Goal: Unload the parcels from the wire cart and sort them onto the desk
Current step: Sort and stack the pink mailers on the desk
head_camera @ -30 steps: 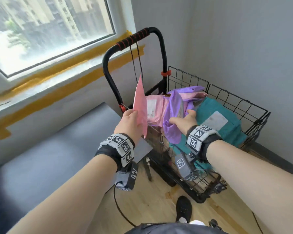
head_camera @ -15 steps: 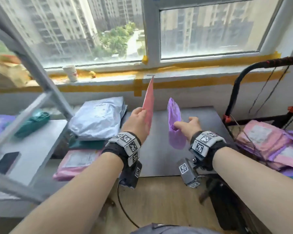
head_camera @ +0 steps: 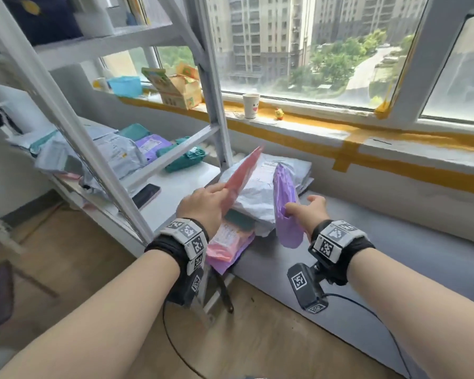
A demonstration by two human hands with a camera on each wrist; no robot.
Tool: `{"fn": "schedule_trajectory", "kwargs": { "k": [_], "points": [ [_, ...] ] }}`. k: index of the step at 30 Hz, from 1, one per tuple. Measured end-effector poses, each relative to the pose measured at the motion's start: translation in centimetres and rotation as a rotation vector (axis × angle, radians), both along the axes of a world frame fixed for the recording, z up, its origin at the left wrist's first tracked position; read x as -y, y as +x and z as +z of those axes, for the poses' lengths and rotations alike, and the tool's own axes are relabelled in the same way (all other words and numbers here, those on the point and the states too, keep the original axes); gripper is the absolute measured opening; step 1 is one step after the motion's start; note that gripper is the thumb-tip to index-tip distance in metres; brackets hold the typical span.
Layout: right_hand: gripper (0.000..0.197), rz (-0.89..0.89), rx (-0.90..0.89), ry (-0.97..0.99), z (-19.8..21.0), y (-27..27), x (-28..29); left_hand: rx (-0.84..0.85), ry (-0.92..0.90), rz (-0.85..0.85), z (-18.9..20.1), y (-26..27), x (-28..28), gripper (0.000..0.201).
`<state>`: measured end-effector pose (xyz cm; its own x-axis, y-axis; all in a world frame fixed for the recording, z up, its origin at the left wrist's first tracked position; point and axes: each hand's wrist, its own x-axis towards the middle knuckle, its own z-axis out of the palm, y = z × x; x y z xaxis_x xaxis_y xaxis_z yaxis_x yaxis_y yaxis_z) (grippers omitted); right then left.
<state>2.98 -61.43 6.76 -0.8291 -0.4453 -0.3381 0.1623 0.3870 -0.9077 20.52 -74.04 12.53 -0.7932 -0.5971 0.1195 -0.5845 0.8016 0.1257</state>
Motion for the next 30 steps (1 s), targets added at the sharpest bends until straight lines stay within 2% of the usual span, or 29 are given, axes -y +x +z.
{"fn": "schedule_trajectory", "kwargs": {
  "k": [4, 8, 11, 15, 21, 25, 30],
  "points": [
    [0.078, 0.049, 0.001, 0.009, -1.0, -0.2, 1.2, 0.040, 0.034, 0.054, -1.1, 1.4, 0.6, 0.047],
    [0.076, 0.022, 0.017, 0.030, -2.0, 0.4, 1.8, 0.080, 0.078, 0.029, -2.5, 2.2, 1.9, 0.063],
    [0.075, -0.007, 0.011, 0.033, -2.1, 0.5, 3.0, 0.053, 0.128, 0.005, -3.5, 2.7, 3.8, 0.067],
    [0.077, -0.087, -0.007, 0.028, -1.9, 0.8, 5.3, 0.139, 0.079, -0.103, -5.6, 3.9, 7.5, 0.056],
    [0.075, -0.215, -0.030, 0.082, -1.8, 3.4, 8.6, 0.264, 0.126, -0.215, -7.4, 5.5, 13.0, 0.041],
    [0.068, -0.277, -0.090, 0.118, -2.3, 5.7, 9.6, 0.360, 0.220, -0.290, -9.6, 5.7, 16.1, 0.041],
    [0.070, -0.300, -0.143, 0.181, -2.6, 8.9, 9.8, 0.385, 0.298, -0.301, -12.1, 5.1, 17.7, 0.043]
  ]
}}
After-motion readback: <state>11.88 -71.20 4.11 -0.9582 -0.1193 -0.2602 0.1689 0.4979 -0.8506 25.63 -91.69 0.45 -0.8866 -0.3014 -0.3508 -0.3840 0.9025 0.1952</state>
